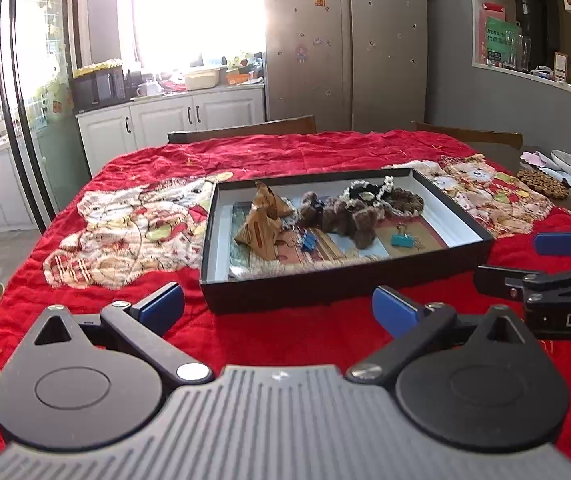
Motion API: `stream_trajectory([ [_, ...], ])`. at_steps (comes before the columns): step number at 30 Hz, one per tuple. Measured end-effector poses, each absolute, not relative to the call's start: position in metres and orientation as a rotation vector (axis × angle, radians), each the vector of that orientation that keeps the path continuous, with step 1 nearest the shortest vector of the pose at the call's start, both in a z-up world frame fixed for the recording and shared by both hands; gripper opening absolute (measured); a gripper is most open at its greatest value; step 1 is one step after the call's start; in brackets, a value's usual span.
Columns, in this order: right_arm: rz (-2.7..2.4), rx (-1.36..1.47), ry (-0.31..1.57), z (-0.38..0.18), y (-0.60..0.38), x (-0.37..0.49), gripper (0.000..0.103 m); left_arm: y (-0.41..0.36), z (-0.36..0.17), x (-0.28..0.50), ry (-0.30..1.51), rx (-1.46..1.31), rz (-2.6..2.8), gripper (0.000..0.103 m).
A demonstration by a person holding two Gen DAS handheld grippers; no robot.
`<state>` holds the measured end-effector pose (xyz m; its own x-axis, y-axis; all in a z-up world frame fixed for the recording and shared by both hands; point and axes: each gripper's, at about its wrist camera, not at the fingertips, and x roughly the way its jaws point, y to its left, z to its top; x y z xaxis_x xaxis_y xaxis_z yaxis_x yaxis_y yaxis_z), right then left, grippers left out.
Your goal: Organize objects
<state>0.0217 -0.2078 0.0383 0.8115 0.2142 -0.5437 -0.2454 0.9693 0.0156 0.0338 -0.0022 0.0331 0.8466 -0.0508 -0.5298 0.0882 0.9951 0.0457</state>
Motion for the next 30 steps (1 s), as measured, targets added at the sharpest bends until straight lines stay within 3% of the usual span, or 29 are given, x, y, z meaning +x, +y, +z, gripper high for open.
stream_trajectory([
  [30,0.23,-0.015,0.662,0.013,-0.213,0.006,0.086,-0.013,0.015,0.016,0.594,0.065,-0.089,0.103],
])
